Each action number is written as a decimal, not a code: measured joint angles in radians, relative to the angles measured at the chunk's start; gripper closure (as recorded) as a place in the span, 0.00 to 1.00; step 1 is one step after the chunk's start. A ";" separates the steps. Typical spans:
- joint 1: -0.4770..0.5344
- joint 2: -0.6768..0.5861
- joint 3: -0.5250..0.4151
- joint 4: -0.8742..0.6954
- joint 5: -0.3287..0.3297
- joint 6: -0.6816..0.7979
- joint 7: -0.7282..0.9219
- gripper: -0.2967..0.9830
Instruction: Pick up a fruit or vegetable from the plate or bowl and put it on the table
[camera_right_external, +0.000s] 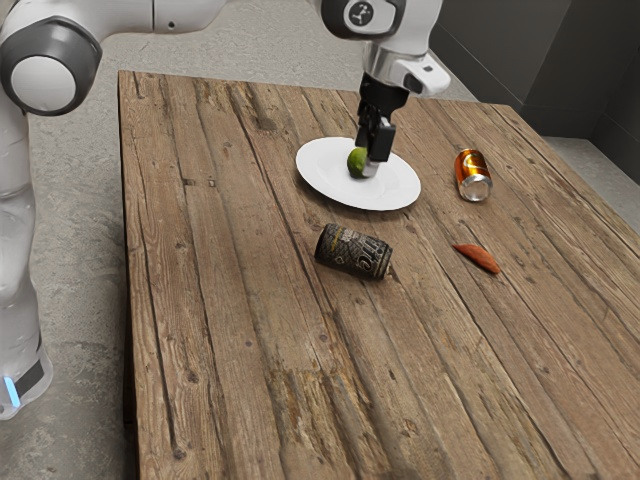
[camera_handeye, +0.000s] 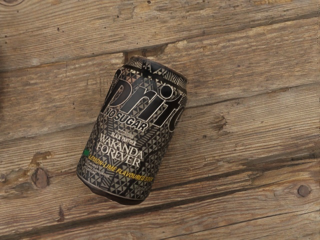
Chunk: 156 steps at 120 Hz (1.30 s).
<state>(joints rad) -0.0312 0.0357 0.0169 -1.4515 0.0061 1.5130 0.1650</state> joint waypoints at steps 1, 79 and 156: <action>-0.001 0.000 0.000 0.000 0.000 0.000 -0.001 0.23; -0.173 0.047 0.366 0.082 -0.043 0.003 0.031 0.23; 0.326 0.609 0.304 0.638 -0.230 -0.023 0.349 0.23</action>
<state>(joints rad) 0.2947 0.6443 0.3206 -0.8131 -0.2243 1.4903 0.5142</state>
